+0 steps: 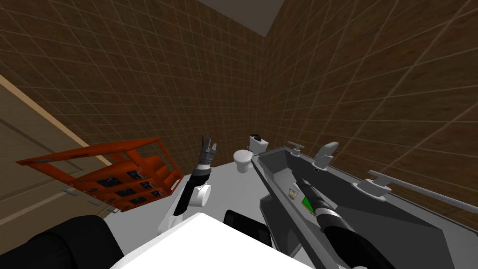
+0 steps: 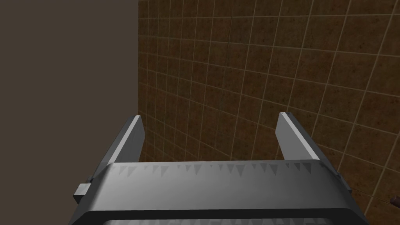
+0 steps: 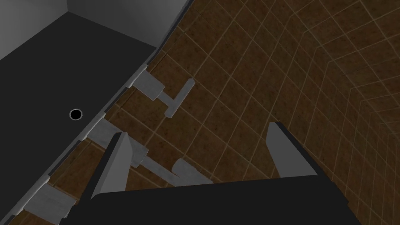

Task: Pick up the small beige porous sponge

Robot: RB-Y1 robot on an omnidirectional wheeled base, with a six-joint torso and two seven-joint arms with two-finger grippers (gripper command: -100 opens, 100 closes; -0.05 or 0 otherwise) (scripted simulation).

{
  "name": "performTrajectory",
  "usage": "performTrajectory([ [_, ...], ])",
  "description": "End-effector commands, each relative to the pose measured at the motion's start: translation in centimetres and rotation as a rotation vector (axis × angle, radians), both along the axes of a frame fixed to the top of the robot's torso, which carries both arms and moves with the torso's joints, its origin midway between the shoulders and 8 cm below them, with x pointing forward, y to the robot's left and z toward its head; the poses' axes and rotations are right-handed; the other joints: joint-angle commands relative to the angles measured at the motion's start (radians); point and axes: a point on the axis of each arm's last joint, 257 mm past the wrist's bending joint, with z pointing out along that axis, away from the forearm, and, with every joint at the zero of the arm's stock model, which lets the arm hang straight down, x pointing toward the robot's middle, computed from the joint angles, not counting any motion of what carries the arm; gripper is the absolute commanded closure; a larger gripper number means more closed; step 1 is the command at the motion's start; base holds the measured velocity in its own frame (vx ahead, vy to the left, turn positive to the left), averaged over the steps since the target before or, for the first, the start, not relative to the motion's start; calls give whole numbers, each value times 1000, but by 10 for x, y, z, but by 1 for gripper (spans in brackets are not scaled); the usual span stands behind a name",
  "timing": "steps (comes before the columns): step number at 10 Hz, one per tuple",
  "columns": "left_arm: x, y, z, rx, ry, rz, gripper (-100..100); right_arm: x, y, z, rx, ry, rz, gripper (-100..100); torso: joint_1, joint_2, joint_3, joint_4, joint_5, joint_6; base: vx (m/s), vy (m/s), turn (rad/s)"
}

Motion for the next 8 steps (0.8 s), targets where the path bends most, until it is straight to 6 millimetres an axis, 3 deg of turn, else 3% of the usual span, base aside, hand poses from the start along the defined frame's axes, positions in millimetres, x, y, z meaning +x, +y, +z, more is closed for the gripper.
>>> performTrajectory([
  [1,0,0,0,0,0,0,0,-10,-6,-14,-15,60,-24,-100,0,0,0,0,0,0,56,9,112],
  [8,0,0,0,0,0,0,0,-51,-45,-69,-111,304,-110,-100,0,-2,-1,0,0,0,69,11,112],
])
